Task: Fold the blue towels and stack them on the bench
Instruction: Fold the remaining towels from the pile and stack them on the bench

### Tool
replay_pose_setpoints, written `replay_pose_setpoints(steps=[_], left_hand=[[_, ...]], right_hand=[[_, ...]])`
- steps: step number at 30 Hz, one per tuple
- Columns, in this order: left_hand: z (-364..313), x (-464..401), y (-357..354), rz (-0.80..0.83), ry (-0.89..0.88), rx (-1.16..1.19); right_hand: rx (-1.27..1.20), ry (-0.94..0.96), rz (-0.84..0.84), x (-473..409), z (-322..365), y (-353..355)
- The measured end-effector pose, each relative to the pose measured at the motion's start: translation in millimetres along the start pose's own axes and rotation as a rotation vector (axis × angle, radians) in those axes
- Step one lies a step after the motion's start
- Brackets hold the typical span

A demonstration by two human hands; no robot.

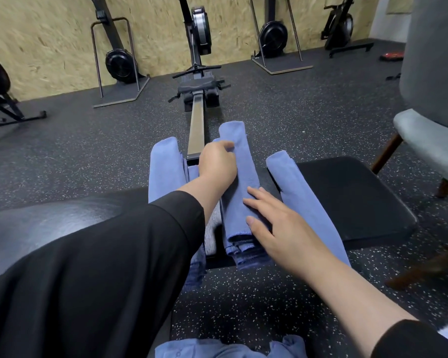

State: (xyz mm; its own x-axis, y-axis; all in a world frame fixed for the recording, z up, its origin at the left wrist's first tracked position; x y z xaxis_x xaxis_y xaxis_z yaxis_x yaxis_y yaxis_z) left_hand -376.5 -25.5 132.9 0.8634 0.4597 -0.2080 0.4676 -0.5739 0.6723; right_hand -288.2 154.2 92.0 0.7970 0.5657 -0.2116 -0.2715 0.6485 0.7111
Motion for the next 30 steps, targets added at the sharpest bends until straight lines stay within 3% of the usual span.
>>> replay_pose_setpoints(steps=[4, 7, 9, 11, 15, 30], left_hand=[[-2.9, 8.9, 12.8, -0.142, 0.06, 0.143], [0.3, 13.5, 10.8, -0.098, 0.005, -0.24], [-2.8, 11.1, 4.4, -0.072, -0.171, -0.531], [-4.4, 5.5, -5.1, 0.038, -0.314, -0.619], [5.3, -0.3, -11.9, 0.241, -0.217, -0.597], [-23.4, 19.5, 9.2, 0.062, -0.278, -0.409]], right_hand=[[0.009, 0.028, -0.035, 1.7, 1.1, -0.1], [0.02, 0.034, -0.029, 3.4, 0.4, -0.2], [0.022, 0.04, -0.019, 3.6, 0.2, -0.7], [0.021, 0.042, -0.013, 2.6, 0.3, -0.9], [-0.006, 0.024, -0.018, 1.1, -2.7, 1.5], [-0.032, 0.054, -0.088, -5.1, 4.0, 5.3]])
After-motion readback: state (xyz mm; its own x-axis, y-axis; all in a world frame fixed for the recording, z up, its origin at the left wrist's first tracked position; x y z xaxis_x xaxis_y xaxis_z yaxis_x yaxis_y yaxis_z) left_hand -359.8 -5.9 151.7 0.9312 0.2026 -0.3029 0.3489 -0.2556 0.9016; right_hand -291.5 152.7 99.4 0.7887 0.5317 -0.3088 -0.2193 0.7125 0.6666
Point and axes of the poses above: each hand's wrist, its own x-axis away from the middle knuckle, its own y-axis out of the back of the hand, z = x × y, the point moved 5 cm from there along -x, towards the middle knuckle, and after that the axes turned 1 degree about x, right-handed, at the moved point
